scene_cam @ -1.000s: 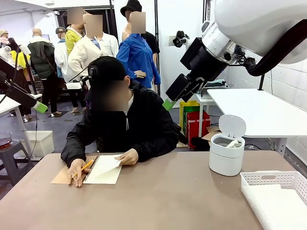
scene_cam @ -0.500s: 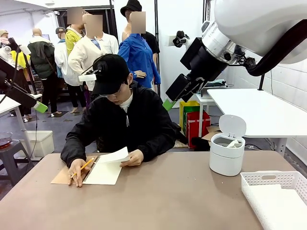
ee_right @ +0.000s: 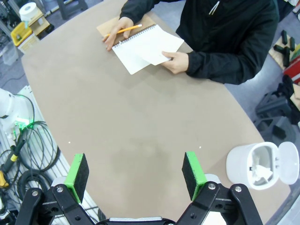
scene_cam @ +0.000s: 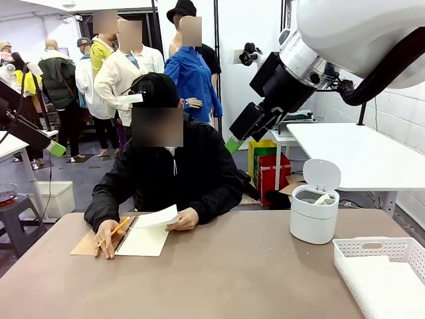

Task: Sort the paper based on its condition.
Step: If a person hands you a paper, place it in the Organizing basket , and if it's crumpled, put it in the Trash can.

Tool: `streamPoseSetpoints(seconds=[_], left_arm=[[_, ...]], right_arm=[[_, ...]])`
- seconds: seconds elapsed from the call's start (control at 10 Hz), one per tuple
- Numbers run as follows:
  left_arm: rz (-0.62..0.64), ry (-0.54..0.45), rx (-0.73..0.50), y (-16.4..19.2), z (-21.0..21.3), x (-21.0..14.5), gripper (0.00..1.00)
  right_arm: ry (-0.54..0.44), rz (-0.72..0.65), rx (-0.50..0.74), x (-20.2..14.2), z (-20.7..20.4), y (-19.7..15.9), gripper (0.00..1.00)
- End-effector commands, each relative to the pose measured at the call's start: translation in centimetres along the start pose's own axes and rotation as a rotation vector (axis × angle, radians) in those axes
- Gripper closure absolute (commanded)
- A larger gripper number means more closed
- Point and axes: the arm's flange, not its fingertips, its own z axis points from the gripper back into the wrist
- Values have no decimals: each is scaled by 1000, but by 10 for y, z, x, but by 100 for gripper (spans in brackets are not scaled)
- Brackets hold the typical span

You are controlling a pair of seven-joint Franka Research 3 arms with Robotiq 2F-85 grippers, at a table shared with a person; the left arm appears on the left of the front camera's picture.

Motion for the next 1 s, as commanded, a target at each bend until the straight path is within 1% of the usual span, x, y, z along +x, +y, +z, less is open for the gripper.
streamPoseSetpoints(seconds=[0.0, 0.9], left_arm=[[1, 3, -2, 0, -1, 0, 0], [1, 3, -2, 0, -1, 0, 0]], right_arm=[[-1, -3, -1, 0, 0, 0, 0], [-1, -3, -1, 0, 0, 0, 0]])
